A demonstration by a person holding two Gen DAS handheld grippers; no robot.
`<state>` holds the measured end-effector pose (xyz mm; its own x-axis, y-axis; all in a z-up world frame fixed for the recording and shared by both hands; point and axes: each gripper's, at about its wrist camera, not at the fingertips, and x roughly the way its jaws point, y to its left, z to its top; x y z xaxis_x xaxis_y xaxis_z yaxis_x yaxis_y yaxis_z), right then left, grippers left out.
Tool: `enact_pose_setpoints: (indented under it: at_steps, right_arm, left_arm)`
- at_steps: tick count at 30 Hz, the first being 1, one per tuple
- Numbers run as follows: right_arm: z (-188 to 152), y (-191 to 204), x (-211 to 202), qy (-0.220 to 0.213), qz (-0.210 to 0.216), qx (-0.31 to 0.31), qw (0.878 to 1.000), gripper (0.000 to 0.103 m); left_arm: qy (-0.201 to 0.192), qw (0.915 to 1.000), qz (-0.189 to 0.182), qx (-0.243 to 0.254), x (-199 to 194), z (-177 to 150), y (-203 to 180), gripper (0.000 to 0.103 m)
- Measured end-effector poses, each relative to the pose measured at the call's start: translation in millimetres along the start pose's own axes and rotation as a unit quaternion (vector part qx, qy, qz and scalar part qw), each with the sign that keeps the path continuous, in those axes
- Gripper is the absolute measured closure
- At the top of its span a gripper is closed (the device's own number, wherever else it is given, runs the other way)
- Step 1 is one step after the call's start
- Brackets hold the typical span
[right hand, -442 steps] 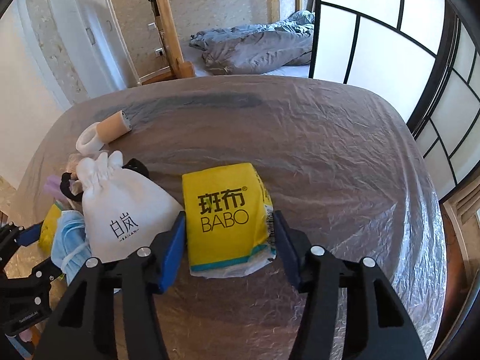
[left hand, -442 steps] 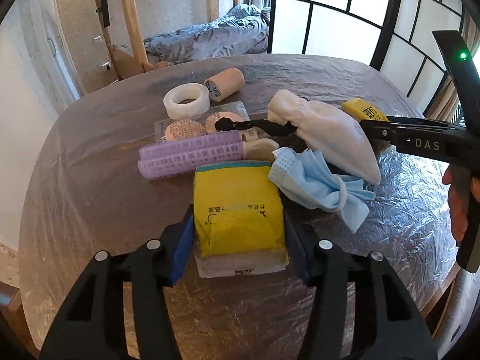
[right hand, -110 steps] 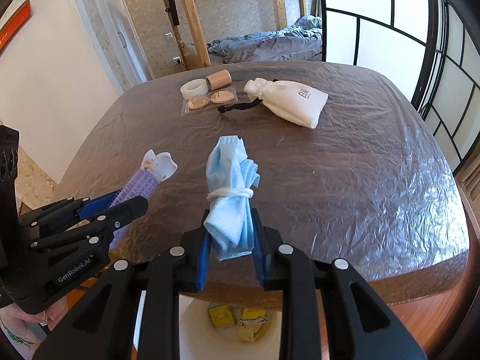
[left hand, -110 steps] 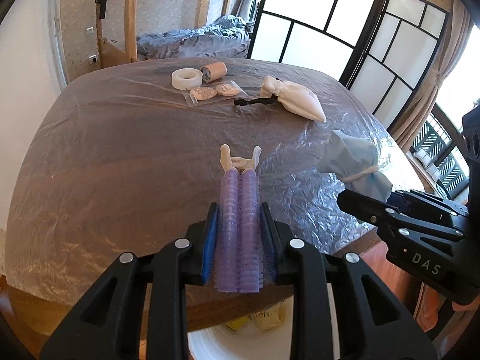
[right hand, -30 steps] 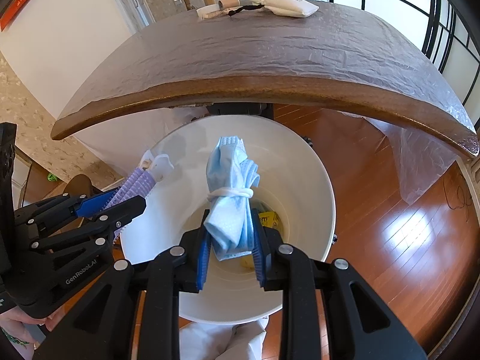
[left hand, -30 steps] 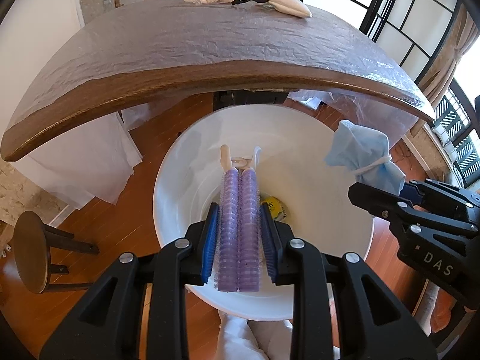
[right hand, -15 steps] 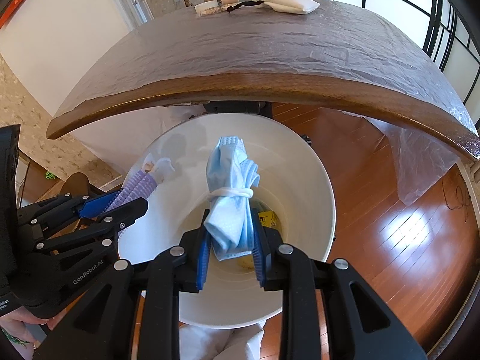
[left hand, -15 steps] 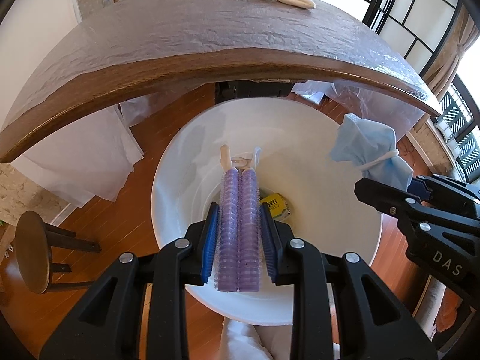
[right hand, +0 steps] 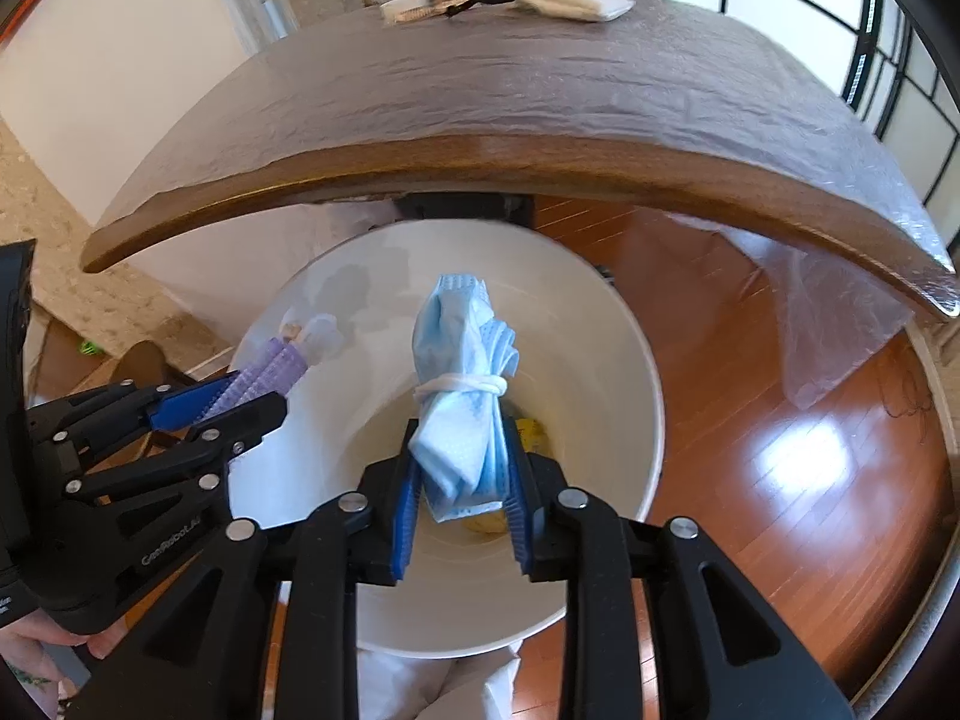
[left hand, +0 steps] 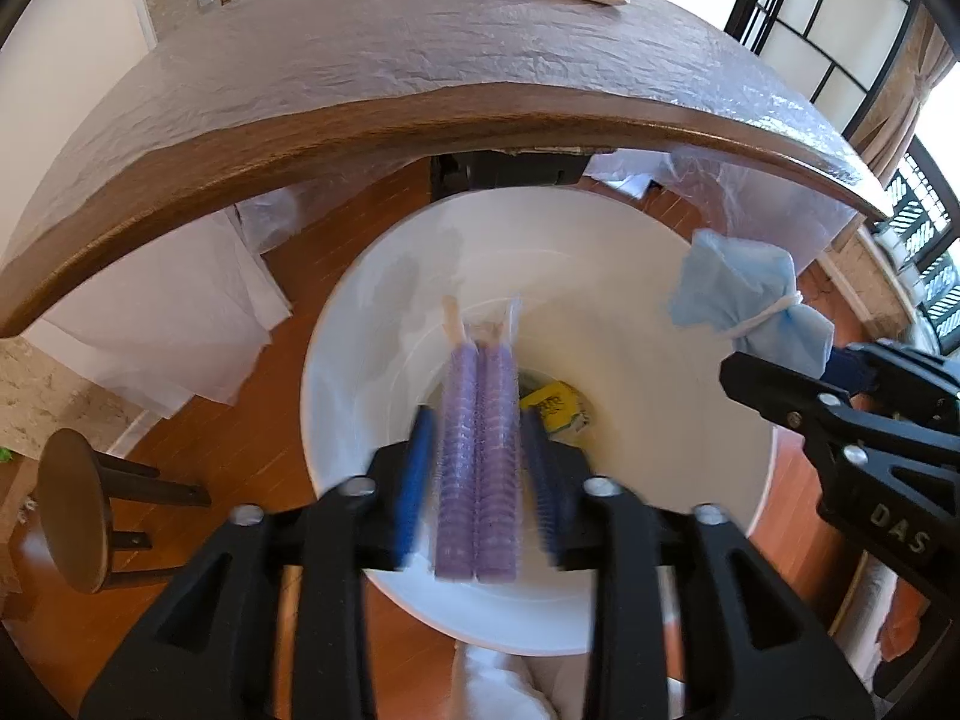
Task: Collect trash
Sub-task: 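Open both grippers to drop the mask and rollers into the bucket, then move both grippers back to the table toward the white pouch and tape roll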
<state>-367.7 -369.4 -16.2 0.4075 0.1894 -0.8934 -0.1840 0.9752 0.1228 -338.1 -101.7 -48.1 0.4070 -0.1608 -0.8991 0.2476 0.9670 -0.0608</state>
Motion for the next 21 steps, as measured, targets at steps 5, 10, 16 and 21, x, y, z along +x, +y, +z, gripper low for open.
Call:
enact_pose_setpoints:
  at_steps: [5,10,16,21]
  right_arm:
    - [0.3,-3.1,-4.2,-0.008,-0.014,-0.001,1.000,0.053]
    - [0.8,-11.3,-8.3,-0.011,-0.012,0.009,1.000,0.052]
    - [7.7,-16.7,-50.6,-0.075,-0.011,0.026,0.997,0.023]
    - [27.2,-17.8,-84.0,-0.132,-0.049,-0.007,0.990,0.012]
  left_arm:
    - [-0.014,0.9999,0.006,-0.001,-5.8,1.3,0.4,0.044]
    - [-0.016,0.9998,0.007,-0.006,-9.8,1.2,4.0,0.044]
    - [-0.084,0.9963,0.008,-0.020,-57.7,10.1,6.0,0.014]
    - [-0.141,0.9888,0.010,-0.048,-94.8,34.9,12.4,0.007]
